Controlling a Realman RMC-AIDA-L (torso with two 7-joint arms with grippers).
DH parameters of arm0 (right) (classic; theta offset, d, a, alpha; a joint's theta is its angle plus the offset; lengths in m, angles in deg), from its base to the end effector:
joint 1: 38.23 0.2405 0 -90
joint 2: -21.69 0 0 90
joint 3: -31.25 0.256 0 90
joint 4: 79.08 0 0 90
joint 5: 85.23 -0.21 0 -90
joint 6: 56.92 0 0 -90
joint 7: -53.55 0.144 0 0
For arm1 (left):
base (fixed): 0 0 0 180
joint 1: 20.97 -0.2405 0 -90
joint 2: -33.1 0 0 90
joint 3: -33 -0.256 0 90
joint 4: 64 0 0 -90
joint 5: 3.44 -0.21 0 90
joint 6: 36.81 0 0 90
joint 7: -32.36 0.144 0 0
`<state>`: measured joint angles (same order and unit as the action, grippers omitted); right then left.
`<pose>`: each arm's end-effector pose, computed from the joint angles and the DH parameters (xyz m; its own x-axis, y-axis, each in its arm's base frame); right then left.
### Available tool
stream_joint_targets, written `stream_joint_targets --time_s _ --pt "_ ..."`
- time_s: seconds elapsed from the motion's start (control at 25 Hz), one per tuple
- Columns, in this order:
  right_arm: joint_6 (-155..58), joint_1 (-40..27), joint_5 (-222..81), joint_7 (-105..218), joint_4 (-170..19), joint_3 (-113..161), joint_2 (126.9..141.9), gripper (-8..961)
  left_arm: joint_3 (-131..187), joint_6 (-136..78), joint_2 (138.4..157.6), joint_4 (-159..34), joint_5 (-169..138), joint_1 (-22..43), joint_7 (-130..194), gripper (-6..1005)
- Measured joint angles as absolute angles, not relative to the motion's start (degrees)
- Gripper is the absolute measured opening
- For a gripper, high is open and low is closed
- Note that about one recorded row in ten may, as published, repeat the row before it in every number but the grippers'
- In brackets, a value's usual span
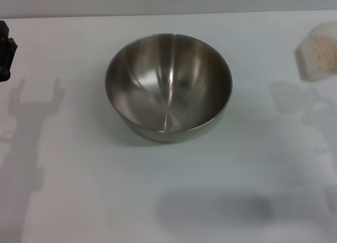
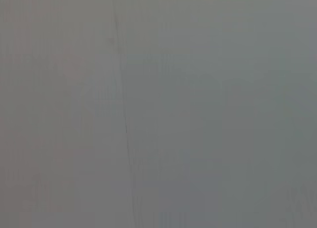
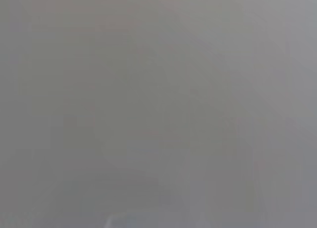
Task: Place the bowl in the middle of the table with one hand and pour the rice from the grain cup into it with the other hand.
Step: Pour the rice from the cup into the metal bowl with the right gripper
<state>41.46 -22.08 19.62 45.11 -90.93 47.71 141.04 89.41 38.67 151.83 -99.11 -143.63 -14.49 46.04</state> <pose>0.3050 0.2478 -0.0003 0.7442 0.4212 -0.5184 -0.5302 -0.0996 -0.8420 -0.2926 0.2750 0.0043 0.7541 -0.3213 0.5728 0.6050 0.0004 -0.7963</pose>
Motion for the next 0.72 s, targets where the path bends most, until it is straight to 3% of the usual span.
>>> stream_joint_targets --time_s 0.4,0.72 --pt "36.2 -10.1 19.6 18.5 -92.3 47.9 141.06 0 88.7 38.6 151.93 -96.6 -143.5 -14.8 43.7 834" --pt "30.6 -6.4 20.9 -12.4 -98.0 47.3 140.97 1 88.0 38.5 151.93 -95.3 -143.5 -14.5 43.7 834"
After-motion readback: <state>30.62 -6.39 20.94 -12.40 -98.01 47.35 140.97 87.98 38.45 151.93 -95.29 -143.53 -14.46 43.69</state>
